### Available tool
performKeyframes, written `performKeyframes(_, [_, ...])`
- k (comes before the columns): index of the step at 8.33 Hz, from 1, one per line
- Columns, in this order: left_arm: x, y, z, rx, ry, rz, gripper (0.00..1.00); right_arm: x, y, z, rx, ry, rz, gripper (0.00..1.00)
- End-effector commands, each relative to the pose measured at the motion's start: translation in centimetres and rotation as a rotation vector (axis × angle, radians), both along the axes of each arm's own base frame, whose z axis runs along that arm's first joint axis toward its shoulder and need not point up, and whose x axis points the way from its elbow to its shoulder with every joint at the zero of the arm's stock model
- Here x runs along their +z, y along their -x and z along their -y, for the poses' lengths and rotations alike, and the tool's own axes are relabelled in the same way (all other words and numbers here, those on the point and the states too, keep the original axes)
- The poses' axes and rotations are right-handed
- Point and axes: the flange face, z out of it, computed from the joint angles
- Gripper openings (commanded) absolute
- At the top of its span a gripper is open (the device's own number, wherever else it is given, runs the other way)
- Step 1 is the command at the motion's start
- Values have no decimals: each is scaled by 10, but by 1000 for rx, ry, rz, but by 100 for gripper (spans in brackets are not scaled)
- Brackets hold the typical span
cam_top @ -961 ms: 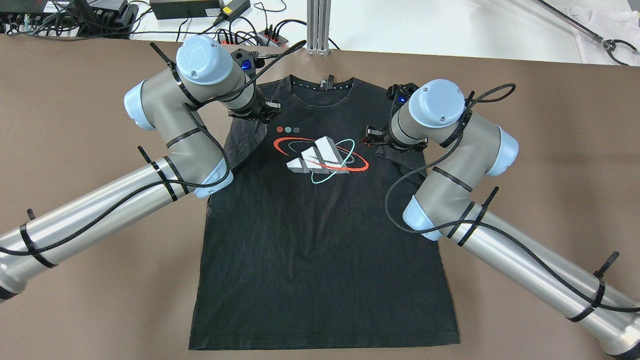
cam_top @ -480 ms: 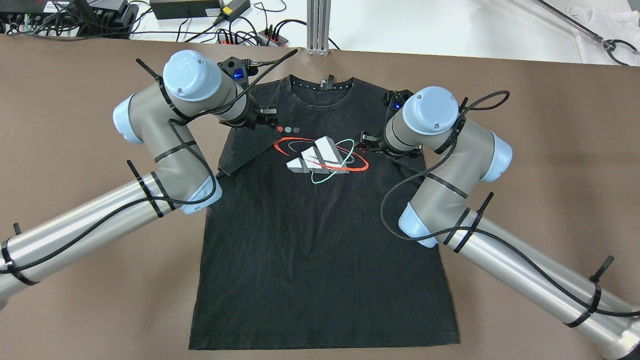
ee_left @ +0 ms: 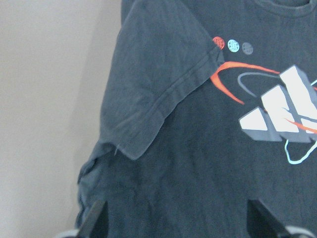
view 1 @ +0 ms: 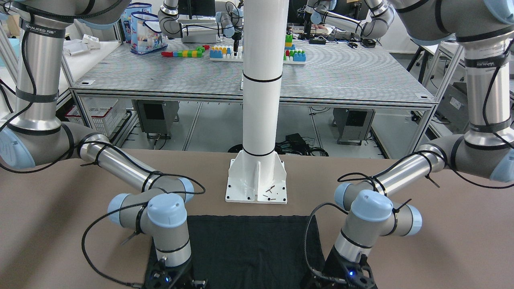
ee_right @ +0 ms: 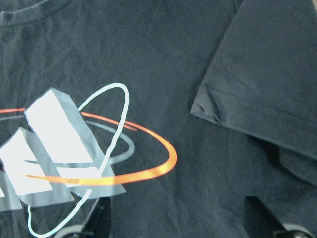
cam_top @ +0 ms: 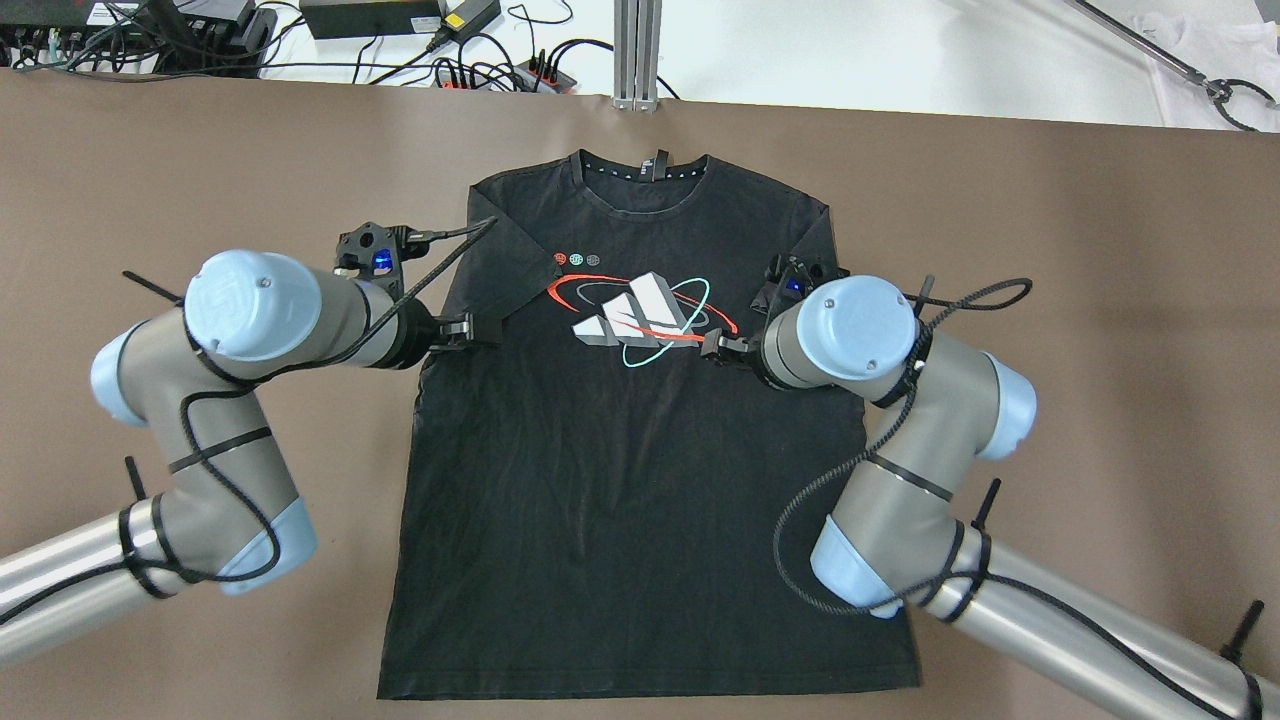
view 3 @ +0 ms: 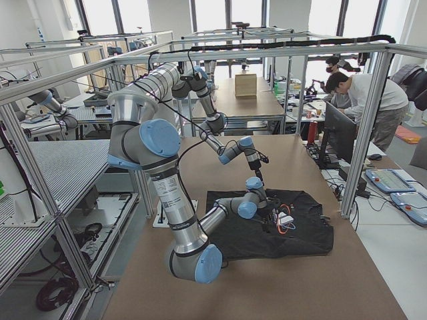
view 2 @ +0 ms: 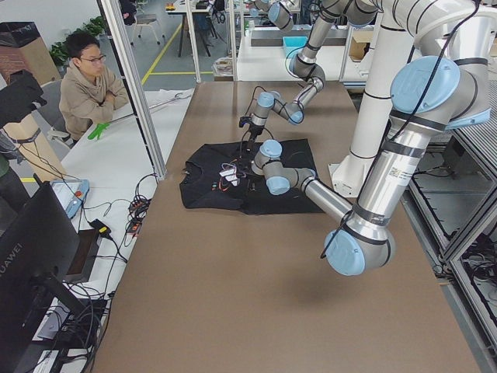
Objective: Fold clothes
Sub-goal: 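Move both grippers down along the shirt sides toward the hem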
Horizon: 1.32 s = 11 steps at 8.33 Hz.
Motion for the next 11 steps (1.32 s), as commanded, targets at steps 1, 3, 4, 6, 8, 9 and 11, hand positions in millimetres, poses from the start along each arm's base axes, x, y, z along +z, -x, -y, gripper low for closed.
performKeyframes(1, [-3,17,-93,-41,57,19,100,0,-30,-138,55,90,-15,92])
performKeyframes(3, [-1,23,-105,-69,89,17,100,49,-41,-241,109,144,-42,83])
performKeyframes(4, [0,23,-107,-78,88,19,100,72,-61,-273,100,160,-76,73])
performKeyframes(6, [6,38,-115,-80,89,22,100,129,-79,-318,69,172,-34,65])
performKeyframes(8, [5,46,-121,-78,86,17,100,142,-50,-330,98,145,-26,62])
performKeyframes(9, [5,46,-121,-78,86,17,100,146,-50,-329,100,141,-36,61])
performKeyframes(11, [5,46,-121,-83,83,18,100,149,-52,-327,99,135,-44,52])
